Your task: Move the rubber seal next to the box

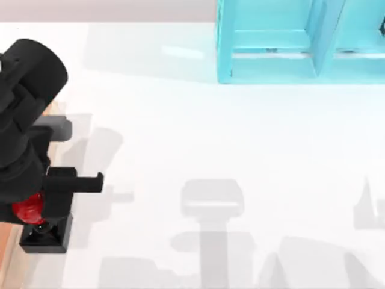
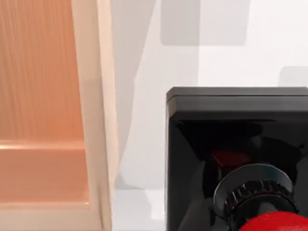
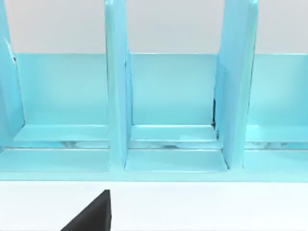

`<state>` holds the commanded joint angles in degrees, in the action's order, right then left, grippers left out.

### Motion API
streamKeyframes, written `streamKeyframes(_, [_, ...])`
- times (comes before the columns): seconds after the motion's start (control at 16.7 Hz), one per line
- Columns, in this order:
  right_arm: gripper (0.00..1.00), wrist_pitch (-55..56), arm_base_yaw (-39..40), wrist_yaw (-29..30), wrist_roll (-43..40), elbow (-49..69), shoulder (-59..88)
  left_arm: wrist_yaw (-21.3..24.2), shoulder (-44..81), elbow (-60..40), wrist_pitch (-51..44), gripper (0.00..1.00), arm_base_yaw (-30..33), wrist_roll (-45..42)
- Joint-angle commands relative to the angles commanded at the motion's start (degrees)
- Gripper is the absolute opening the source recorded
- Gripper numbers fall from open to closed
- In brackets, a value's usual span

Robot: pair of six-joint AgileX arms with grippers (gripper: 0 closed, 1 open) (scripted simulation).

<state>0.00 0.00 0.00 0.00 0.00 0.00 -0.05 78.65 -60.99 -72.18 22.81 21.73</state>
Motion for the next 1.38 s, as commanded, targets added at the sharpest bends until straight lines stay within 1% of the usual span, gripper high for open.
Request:
streamKeyframes(0.12, [1.00, 0.00, 0.00, 0.00, 0.00, 0.00, 0.00, 0.03, 0.05, 2.90, 2.91, 0.00, -0.13, -0.03])
streamKeyframes(0.36, [1.00, 0.00, 0.00, 0.00, 0.00, 0.00, 0.00, 0.04, 0.16, 3.47, 3.50, 0.00, -0.14, -0.04])
streamKeyframes(1.14, [1.00, 0.00, 0.00, 0.00, 0.00, 0.00, 0.00, 0.04, 0.16, 3.47, 3.50, 0.98, -0.14, -0.04])
streamKeyframes(1.2, [1.00, 0.00, 0.00, 0.00, 0.00, 0.00, 0.00, 0.04, 0.16, 3.47, 3.50, 1.00, -0.14, -0.04])
streamKeyframes(1.38, [1.00, 0.00, 0.00, 0.00, 0.00, 0.00, 0.00, 0.04, 0.16, 3.47, 3.50, 1.00, -0.14, -0.04])
